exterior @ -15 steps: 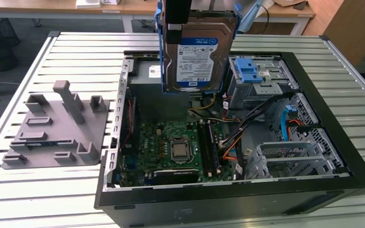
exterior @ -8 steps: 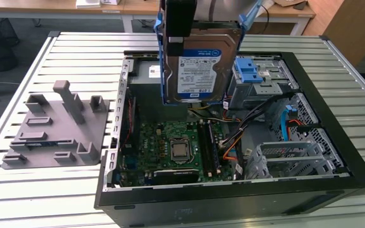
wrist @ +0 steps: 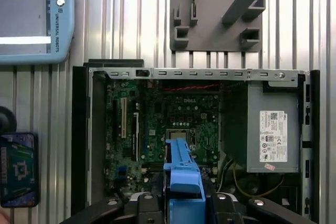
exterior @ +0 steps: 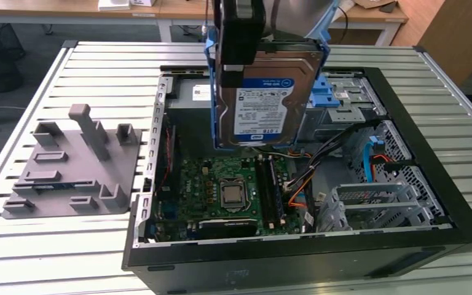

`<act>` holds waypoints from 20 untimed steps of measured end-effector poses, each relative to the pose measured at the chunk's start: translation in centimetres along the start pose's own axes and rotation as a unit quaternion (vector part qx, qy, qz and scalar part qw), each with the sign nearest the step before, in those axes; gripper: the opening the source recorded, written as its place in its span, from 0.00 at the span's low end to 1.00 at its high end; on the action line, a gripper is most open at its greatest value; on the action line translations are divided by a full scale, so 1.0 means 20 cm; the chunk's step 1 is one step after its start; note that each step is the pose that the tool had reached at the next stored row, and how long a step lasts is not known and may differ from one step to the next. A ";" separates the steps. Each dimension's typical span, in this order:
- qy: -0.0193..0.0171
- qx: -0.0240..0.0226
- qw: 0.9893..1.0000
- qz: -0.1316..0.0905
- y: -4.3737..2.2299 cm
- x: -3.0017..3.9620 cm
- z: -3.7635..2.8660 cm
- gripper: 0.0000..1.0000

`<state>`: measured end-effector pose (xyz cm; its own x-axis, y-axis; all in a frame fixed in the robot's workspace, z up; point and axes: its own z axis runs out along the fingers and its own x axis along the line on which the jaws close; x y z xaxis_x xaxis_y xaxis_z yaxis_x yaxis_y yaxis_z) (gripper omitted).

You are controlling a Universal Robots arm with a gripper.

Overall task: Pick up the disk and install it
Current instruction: 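Insert the disk into the insertion slot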

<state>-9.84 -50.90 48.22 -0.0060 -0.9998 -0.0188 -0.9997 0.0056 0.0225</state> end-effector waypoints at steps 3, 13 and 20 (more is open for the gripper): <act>0.000 0.000 1.000 0.000 -0.064 0.005 -0.001 0.36; 0.000 -0.001 1.000 0.000 -0.115 0.007 -0.001 0.36; 0.000 -0.001 1.000 0.000 -0.116 0.007 -0.001 0.36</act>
<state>-7.51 -51.06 48.19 -0.0060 -0.9998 -0.0188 -0.9997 0.0055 0.0240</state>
